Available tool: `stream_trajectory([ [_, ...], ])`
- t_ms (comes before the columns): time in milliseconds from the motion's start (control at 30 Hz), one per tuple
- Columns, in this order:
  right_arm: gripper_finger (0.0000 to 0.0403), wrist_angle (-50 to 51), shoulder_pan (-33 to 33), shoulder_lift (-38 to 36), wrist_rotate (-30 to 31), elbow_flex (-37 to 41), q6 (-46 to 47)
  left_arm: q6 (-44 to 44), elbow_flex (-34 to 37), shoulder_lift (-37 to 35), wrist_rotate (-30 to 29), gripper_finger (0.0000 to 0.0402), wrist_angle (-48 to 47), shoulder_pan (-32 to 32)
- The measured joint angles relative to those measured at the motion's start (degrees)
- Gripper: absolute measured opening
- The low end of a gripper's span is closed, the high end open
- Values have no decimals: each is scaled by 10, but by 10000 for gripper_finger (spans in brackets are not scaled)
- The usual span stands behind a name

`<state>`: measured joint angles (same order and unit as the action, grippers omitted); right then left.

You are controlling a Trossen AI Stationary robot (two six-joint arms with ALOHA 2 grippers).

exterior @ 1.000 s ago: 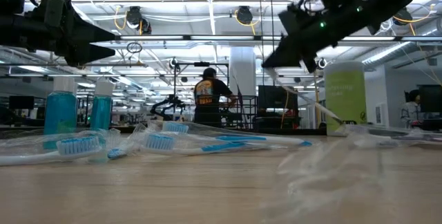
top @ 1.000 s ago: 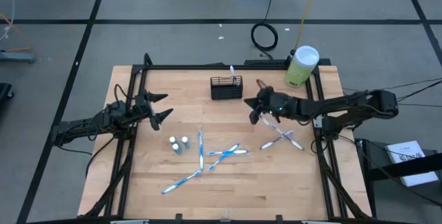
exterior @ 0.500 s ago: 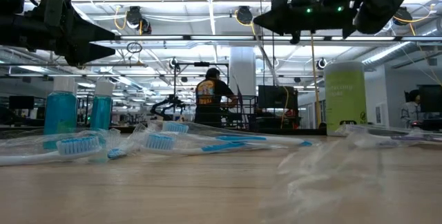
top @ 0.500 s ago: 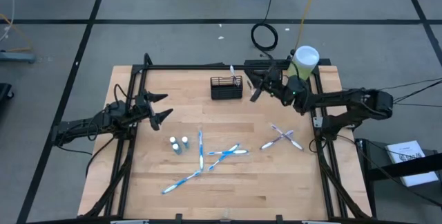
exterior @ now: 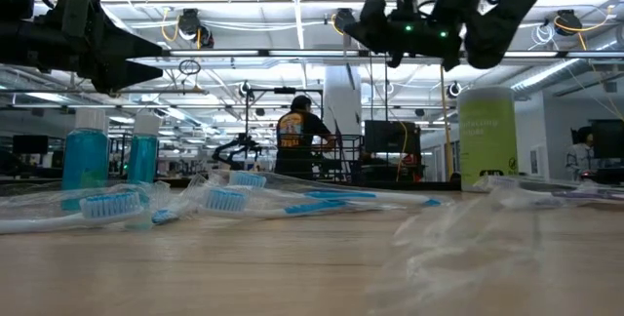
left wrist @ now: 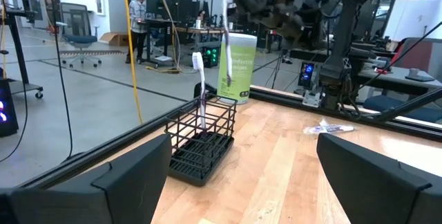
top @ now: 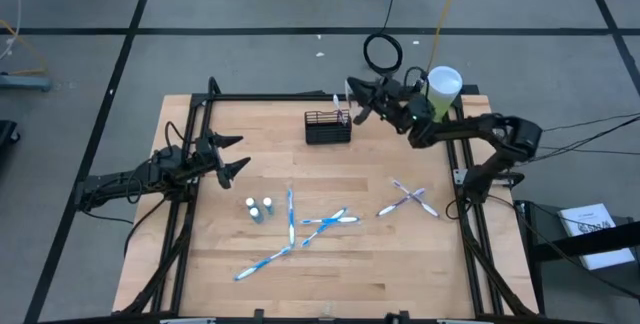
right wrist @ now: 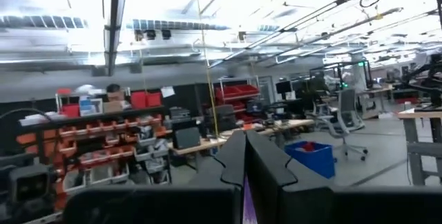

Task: Pick & Place toothbrushing station
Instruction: Put the violet toothbrush into the right compartment of the wire organizer

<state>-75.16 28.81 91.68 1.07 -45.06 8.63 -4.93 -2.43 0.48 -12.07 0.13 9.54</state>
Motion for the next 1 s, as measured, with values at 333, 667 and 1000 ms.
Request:
stream_trajectory([
  [333, 0, -4, 19, 88, 1, -53, 18, 0, 0, 0, 0, 367, 0, 0],
  [667, 0, 19, 10, 112, 1, -52, 12, 0, 0, 0, 0, 367, 0, 0],
  [1000, 10, 59, 7, 112, 3, -52, -6, 0, 0, 0, 0, 367, 0, 0],
])
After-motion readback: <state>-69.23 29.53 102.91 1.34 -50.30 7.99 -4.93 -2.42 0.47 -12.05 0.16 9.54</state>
